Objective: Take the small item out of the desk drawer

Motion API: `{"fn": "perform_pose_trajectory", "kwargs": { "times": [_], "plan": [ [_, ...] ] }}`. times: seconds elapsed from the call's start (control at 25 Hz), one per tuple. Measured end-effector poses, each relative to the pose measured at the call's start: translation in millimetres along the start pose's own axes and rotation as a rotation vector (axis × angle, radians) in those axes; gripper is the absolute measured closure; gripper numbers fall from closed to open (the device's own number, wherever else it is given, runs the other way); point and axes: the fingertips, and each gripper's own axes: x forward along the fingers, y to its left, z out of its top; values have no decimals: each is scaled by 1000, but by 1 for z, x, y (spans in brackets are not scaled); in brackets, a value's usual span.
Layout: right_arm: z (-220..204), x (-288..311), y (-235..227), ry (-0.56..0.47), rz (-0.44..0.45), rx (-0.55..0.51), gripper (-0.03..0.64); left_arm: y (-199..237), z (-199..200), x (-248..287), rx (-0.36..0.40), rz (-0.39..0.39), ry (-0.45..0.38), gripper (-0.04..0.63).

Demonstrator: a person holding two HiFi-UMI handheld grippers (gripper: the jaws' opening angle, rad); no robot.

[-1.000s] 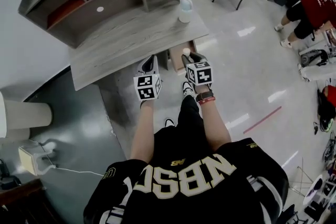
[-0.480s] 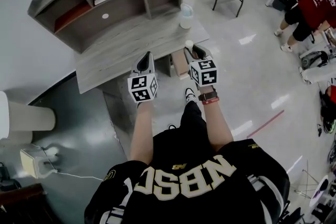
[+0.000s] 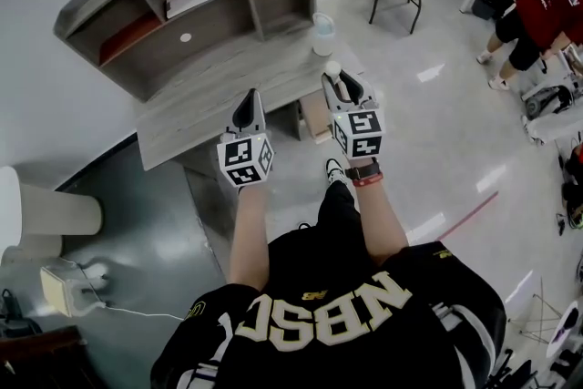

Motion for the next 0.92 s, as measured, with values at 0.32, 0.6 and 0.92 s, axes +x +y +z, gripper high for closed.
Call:
{"fn": "perform_pose_trajectory", "kwargs": {
  "times": [0.32,0.6,0.92],
  "plan": [
    [-3,2,1,6,10,-4,488,1,4,1,7,9,-18,581],
    [-25,20,-14,42,45,3,488,-4,-15,29,-10,14,3,581],
    [-108,101,-61,184,87,-11,489,-1,-82,106,-23,21,120,581]
  ]
}}
